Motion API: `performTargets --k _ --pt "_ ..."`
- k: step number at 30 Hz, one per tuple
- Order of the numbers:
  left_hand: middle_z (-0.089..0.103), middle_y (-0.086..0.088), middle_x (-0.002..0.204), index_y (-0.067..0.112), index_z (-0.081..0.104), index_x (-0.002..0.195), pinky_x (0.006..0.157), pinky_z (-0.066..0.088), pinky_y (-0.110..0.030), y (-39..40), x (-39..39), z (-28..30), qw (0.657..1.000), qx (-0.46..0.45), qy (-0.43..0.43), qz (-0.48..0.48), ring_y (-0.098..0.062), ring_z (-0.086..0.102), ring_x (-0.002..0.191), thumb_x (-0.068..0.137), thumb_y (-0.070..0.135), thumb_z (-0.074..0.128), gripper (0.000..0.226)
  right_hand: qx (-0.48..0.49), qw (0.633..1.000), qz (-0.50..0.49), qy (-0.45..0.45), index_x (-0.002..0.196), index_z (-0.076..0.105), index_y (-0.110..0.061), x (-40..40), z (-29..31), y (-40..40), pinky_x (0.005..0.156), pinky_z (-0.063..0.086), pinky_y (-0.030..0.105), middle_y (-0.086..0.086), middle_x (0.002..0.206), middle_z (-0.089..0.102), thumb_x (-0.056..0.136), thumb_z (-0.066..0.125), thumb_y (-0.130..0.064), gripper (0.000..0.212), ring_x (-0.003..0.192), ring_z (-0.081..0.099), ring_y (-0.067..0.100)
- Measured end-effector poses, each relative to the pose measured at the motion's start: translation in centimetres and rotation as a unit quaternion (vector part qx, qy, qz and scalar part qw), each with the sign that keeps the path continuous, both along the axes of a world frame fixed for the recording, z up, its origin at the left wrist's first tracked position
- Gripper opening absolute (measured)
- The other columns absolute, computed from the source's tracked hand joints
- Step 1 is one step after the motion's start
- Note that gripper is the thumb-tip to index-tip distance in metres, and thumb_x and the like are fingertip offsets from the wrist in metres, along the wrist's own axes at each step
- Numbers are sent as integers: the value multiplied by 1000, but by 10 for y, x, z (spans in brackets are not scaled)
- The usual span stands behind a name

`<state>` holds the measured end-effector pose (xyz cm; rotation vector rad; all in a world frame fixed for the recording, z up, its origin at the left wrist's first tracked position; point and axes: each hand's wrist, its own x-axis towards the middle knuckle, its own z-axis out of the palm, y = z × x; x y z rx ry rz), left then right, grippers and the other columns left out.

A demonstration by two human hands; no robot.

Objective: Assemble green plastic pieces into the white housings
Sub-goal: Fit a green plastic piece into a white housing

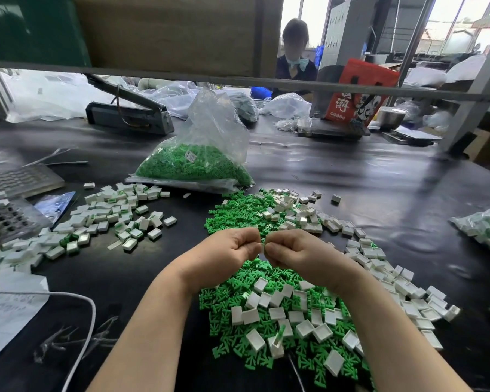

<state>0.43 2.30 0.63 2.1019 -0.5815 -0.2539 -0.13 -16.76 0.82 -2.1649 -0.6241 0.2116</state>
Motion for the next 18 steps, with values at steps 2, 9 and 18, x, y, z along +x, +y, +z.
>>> performTargets --k 2,9,18 --pt "43 -3 73 26 54 75 63 33 -36 1 1 0 1000 7 1 -2 -17 38 68 99 20 53 25 -7 1000 3 1 70 54 -17 0 0 0 61 35 37 7 68 48 100 50 -14 30 63 40 17" --pt "45 5 68 21 56 79 63 33 -33 1 0 -1 1000 25 5 -2 -12 39 66 98 20 55 19 -23 1000 4 5 73 56 -13 0 -3 2 61 37 39 1 66 50 92 50 -34 29 63 42 17" --pt "59 -2 68 25 68 83 59 42 -38 4 2 -4 997 -37 -35 53 -14 47 63 95 25 62 13 37 998 -22 36 76 61 -16 0 -5 2 57 34 34 -3 61 47 101 52 -24 27 59 39 17"
